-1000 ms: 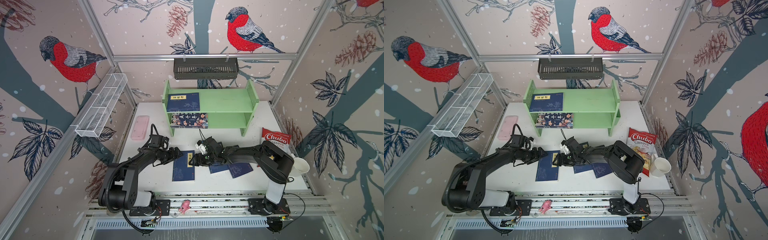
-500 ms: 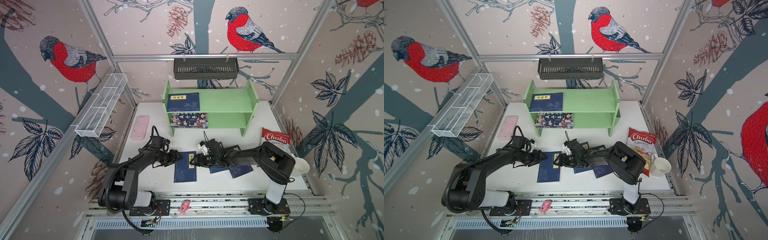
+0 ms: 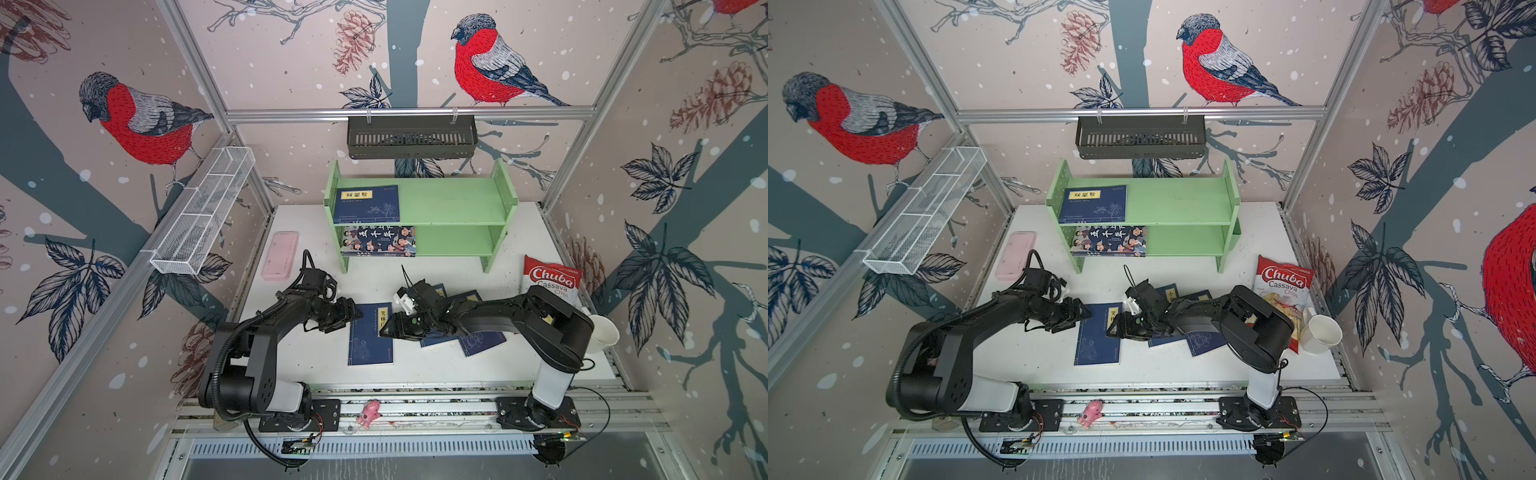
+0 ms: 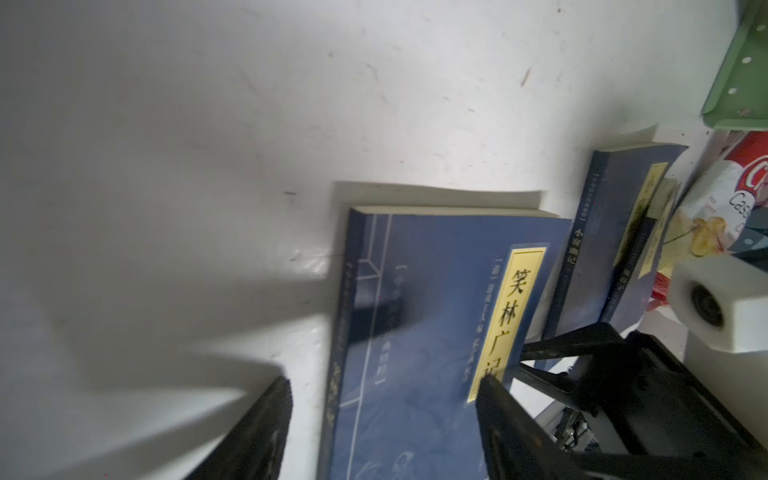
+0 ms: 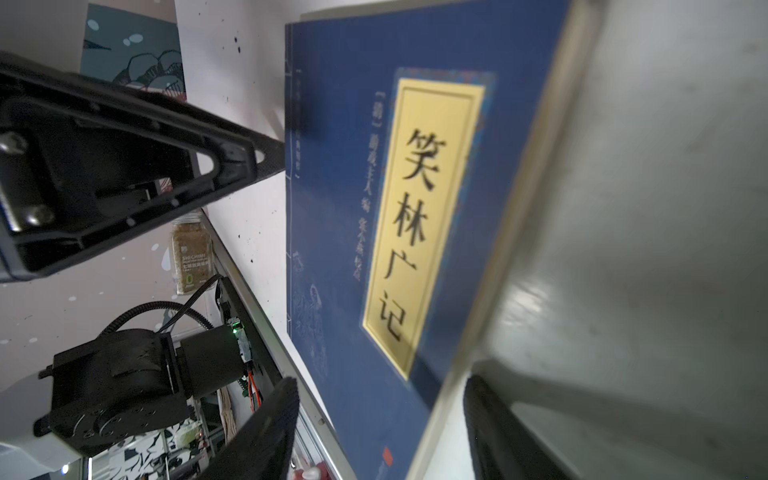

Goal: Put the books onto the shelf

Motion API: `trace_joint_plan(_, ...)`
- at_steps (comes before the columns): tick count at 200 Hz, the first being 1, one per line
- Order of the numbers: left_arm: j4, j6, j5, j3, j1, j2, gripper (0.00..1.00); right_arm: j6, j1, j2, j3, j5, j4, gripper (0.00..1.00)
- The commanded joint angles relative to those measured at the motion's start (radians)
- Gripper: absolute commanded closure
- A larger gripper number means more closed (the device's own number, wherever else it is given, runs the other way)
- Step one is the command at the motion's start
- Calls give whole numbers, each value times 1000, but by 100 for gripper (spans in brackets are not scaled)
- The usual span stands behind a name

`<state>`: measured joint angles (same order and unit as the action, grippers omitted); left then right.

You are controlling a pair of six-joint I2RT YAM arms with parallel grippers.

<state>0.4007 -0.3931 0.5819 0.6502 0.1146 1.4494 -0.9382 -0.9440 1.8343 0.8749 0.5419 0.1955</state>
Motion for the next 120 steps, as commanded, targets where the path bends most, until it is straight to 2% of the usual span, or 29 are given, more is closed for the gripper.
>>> trace_joint_plan(1,55,13,-30,-10,16,23,28,14,-9,33,8,-7,-170,34)
trace_joint_plan(30,28,24,36,-20,51,45,29,2,-8,55,9,-19,-167,35)
trace_joint_plan(85,20,30,76,-14,53,5,44,-40,20,57,-29,-71,-116,36)
trace_joint_plan(120,16,9,108,-16,42,-31,47,-47,27,42,-42,-81,-108,36)
